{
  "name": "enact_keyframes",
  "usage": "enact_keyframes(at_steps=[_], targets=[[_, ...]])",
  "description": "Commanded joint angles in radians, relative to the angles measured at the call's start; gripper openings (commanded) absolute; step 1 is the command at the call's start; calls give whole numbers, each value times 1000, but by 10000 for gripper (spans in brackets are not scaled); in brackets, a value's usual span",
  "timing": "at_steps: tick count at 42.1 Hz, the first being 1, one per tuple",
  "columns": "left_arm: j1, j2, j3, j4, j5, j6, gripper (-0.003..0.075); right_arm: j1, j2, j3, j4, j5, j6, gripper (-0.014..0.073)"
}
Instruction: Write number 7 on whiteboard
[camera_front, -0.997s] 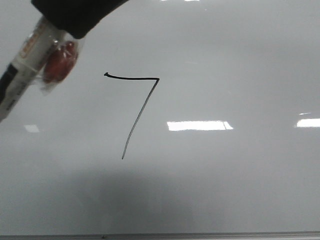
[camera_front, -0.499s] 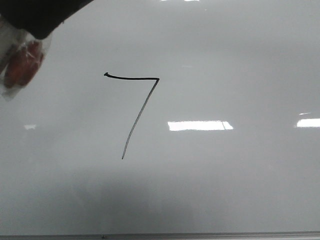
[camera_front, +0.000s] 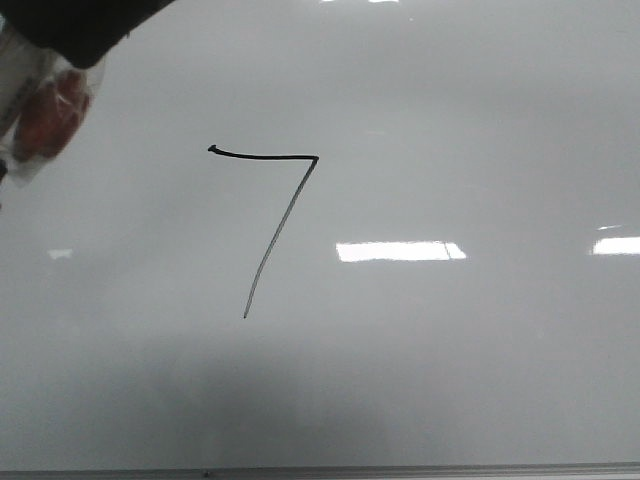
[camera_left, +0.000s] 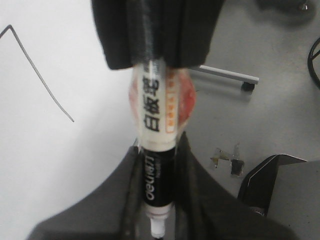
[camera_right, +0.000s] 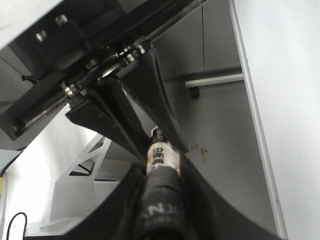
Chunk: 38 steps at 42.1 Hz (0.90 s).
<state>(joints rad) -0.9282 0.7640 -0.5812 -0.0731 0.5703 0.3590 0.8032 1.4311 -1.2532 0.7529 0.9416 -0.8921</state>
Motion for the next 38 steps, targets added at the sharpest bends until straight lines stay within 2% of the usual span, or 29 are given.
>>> enact_keyframes(at_steps=[1,3,5,9,15,21,29,35,38], targets=[[-6,-3,-35,-6,-78,0,-20,-1,-41,-35,60,-64,3,381],[-6,-3,-35,-6,-79,0,-20,-1,-50,-37,61,-79,4,460],[-6,-3,-35,-6,-79,0,-20,-1,-63,-37,61,-108,6,496],[0,-1,-35,-6,-79,0,-20,-17,-102,-37,61,-172,16,496],[28,-1,-35,-6,-96,-14,-20,-94,-182,-19,51,-224,64,490],[76,-1,-35,-6,-125,-50,-20,-206,-310,75,51,-250,91,428],[138,-1,-35,-10,-133,-52,-20,-376,-572,320,51,-377,132,352],[160,-1,-35,-10,-148,-52,-20,-469,-778,509,51,-484,197,251],[161,-1,-35,-10,-157,-52,-20,-501,-889,605,51,-508,219,169]])
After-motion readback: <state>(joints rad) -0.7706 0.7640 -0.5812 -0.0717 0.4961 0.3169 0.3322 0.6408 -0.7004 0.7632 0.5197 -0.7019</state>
